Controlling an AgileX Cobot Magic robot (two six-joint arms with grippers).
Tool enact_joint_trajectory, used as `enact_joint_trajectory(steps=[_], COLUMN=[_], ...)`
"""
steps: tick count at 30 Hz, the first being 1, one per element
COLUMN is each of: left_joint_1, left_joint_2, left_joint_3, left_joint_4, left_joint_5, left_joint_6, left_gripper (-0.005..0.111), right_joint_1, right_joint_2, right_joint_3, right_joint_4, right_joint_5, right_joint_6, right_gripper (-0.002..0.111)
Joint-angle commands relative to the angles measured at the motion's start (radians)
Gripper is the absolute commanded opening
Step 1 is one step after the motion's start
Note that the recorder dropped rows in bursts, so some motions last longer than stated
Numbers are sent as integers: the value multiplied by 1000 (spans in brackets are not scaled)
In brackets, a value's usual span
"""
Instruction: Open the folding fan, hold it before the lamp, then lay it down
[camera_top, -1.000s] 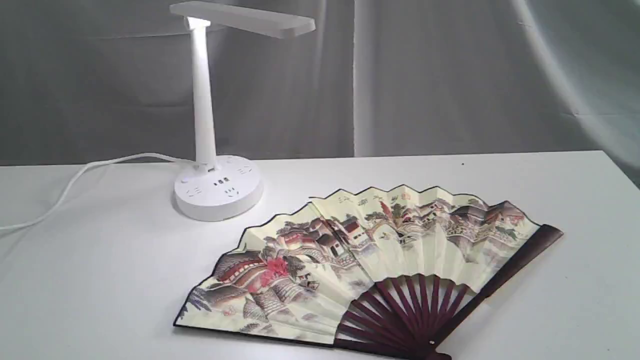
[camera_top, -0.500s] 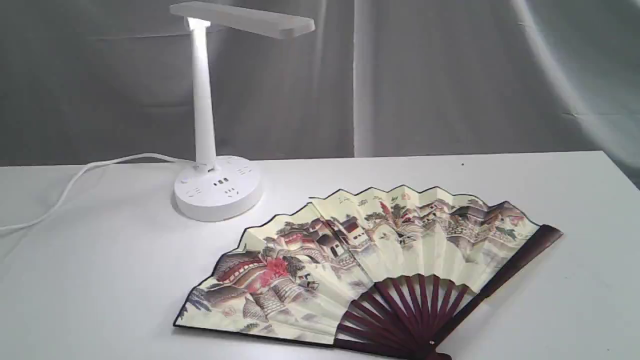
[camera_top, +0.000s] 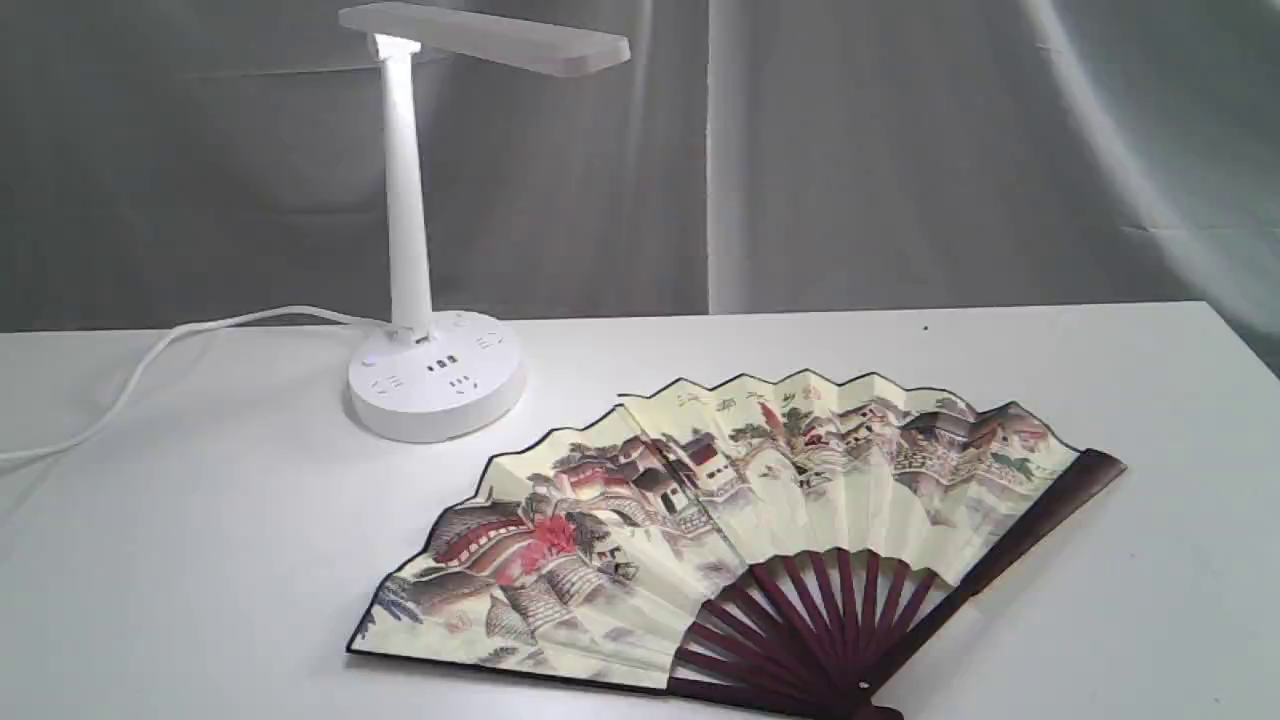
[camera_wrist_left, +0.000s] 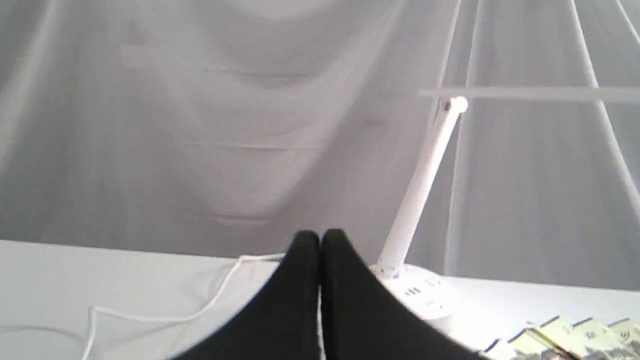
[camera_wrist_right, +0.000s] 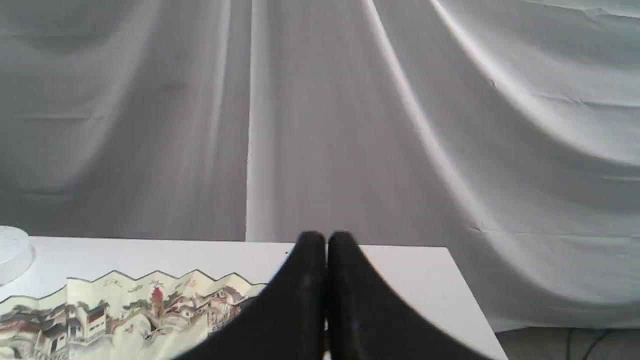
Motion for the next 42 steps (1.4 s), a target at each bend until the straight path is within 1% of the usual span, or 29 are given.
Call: enact_joint_trajectory(steps=[1,4,8,9,10,12,15,19,23,35,39,42], left_joint_1=[2,2,2,2,2,2,2,2,2,2,2,2], left_joint_2=[-4,-4,-4,-4,-4,-4,-4,-4,-4,-4,-4,-4], left_joint_3=[113,185,234,234,234,234,234,234,234,234,234,234], left_joint_4=[42,68,70,70,70,76,77,77,77,77,19,15], left_joint_5=[-138,-178,-183,-183,-138,-100,-98,-94,-68,-51,-51,-51], left_joint_6=[-13,-13,-13,-9,-1,-1,9,15,25,25,25,23], left_gripper=[0,0,0,0,0,0,0,0,0,0,0,0], right_joint_1=[-1,-1,-1,-1,-1,-1,-1,-1,-1,-1,-1,-1], right_joint_2=[-4,-4,-4,-4,-4,-4,-4,-4,-4,-4,-4,-4], right_joint_3=[102,188,304,304,304,304,304,304,304,304,304,304], right_joint_4=[8,6,6,6,-15,-55,-82,-171,-163,-159,-159,-159], right_joint_5=[-158,-198,-250,-261,-179,-152,-149,-147,-139,-139,-139,-139], right_joint_6=[0,0,0,0,0,-2,-2,-5,-5,0,0,3], right_gripper=[0,0,0,0,0,0,0,0,0,0,0,0])
